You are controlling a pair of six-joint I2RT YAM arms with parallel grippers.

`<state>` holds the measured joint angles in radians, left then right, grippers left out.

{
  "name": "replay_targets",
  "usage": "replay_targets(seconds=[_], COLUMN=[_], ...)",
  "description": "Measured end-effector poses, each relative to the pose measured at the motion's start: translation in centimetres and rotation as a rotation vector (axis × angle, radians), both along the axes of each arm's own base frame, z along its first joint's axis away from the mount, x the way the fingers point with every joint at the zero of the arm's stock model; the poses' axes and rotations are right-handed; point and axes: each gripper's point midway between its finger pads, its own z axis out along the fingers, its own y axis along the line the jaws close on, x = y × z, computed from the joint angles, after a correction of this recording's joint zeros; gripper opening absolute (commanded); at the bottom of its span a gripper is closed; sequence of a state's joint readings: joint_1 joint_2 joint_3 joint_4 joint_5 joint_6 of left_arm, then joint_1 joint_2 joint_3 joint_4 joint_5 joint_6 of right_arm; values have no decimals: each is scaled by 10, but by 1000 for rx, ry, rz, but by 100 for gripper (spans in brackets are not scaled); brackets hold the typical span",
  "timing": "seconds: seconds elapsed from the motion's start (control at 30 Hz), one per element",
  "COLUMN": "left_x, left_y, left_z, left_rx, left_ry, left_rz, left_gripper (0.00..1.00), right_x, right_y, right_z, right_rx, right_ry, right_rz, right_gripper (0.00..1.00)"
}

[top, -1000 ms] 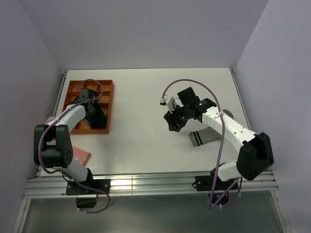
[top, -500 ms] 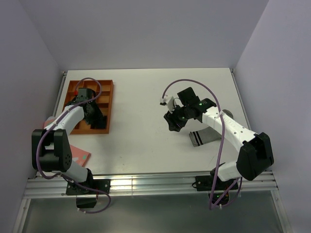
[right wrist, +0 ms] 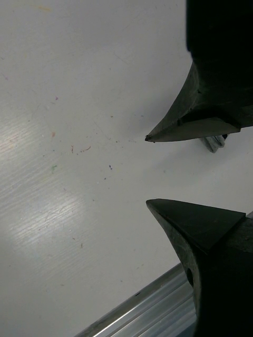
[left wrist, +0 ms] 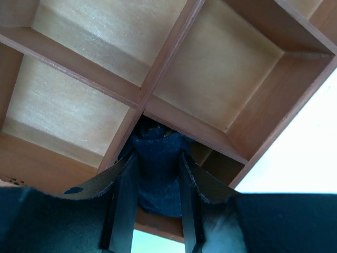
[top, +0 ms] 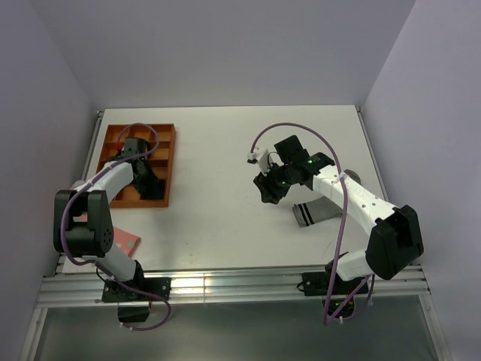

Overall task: Roll the socks
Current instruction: Place the sock in the storage box.

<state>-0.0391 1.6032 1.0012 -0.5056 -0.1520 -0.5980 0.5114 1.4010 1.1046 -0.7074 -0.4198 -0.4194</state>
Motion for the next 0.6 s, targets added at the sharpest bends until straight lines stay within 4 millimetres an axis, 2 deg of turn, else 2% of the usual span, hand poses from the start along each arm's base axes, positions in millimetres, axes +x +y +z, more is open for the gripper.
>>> replay_targets(seconds=[0.4,0.5,0.6], left_x=[3,1,-1], left_y=[-2,-2,-1], left_z=[-6,0,15], left_rx=[0,-1,-1], left_ry=[3,-4,-30], left_rz=[-4,-5,-7], left_gripper=[52,54,55], right_x=[-3,-2,-1], right_y=[-3,-4,-5], right_z=[-3,0,4], right_rx=[-11,-11,-11], right_ry=[2,-11,-25], right_rz=[4,-1,-6], right_gripper=[55,55,55])
